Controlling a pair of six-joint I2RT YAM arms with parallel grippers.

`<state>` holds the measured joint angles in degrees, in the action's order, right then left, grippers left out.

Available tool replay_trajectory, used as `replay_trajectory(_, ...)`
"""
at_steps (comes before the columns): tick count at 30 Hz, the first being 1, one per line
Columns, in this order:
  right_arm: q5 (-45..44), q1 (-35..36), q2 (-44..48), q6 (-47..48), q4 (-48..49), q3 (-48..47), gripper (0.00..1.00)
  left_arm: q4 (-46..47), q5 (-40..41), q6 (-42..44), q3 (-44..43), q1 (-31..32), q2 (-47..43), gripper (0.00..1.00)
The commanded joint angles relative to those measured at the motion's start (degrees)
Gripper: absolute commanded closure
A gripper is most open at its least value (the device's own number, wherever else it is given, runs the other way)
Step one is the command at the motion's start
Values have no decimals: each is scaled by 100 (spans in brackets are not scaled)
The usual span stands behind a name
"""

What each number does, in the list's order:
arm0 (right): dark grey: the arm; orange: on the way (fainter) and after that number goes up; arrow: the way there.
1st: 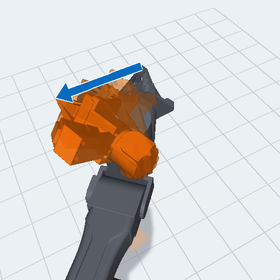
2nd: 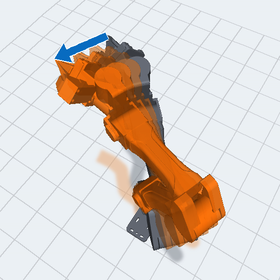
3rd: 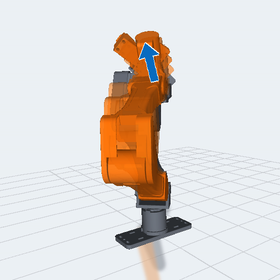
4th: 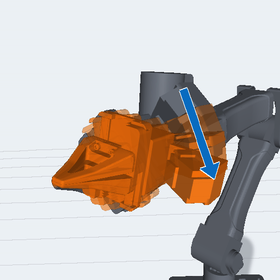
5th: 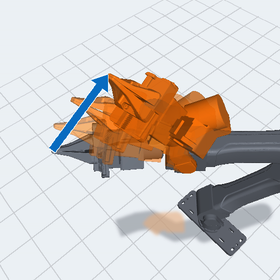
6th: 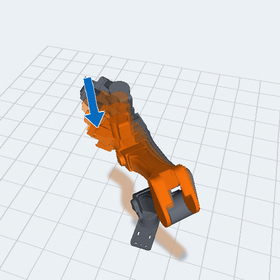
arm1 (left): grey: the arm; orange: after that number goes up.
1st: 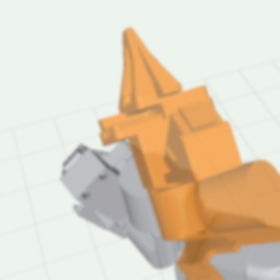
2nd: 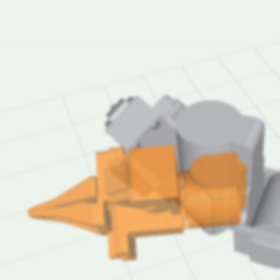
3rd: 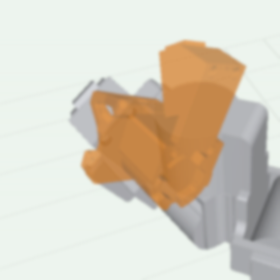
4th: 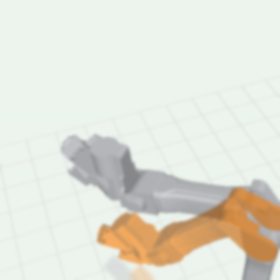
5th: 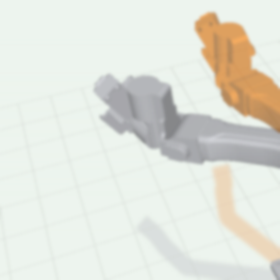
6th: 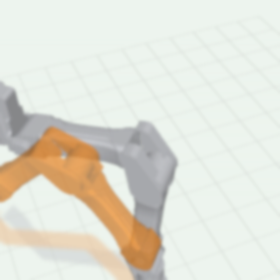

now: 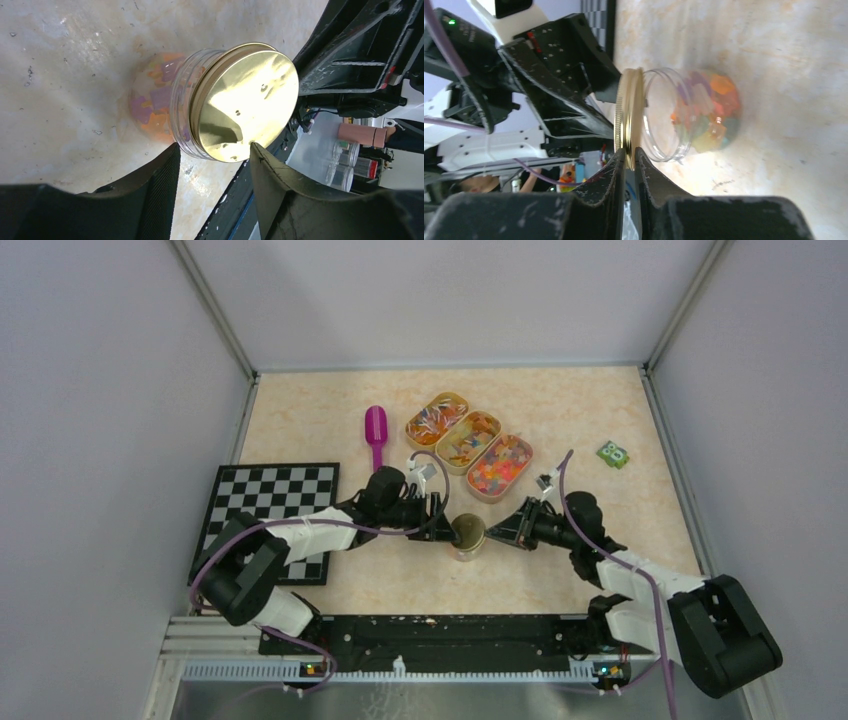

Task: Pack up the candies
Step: Close the bottle lid on the packing bottle.

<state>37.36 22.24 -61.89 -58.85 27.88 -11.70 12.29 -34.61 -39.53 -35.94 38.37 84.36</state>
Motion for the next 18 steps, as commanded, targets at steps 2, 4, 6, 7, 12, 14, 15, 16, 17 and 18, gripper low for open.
replay_trajectory(2, -365, -52, 262, 655, -837, -256, 85, 326, -13, -5, -96, 49, 116, 44)
replay_trajectory(4, -372, -53, 262, 716, -907, -286, 85, 315, -24, 19, -108, 49, 151, 44)
replay_trajectory(6, -370, -53, 256, 737, -924, -297, 85, 282, -22, 66, -142, 57, 152, 44)
replay_trajectory(7, -370, -53, 255, 748, -926, -297, 85, 245, 4, 94, -161, 63, 143, 44)
replay_trajectory(12, -379, -53, 215, 811, -975, -329, 85, 51, 139, 214, -229, 61, 90, 43)
replay_trajectory(14, -403, -54, 213, 837, -986, -339, 84, 3, 176, 260, -244, 57, 105, 42)
replay_trajectory(15, -401, -58, 212, 840, -997, -360, 84, -12, 182, 273, -246, 57, 111, 41)
replay_trajectory(16, -405, -58, 217, 840, -994, -373, 84, -17, 175, 294, -255, 57, 115, 41)
replay_trajectory(17, -405, -58, 219, 840, -995, -398, 84, -24, 174, 310, -267, 60, 119, 41)
replay_trajectory(18, -412, -58, 205, 854, -1007, -420, 83, -37, 182, 327, -279, 57, 125, 41)
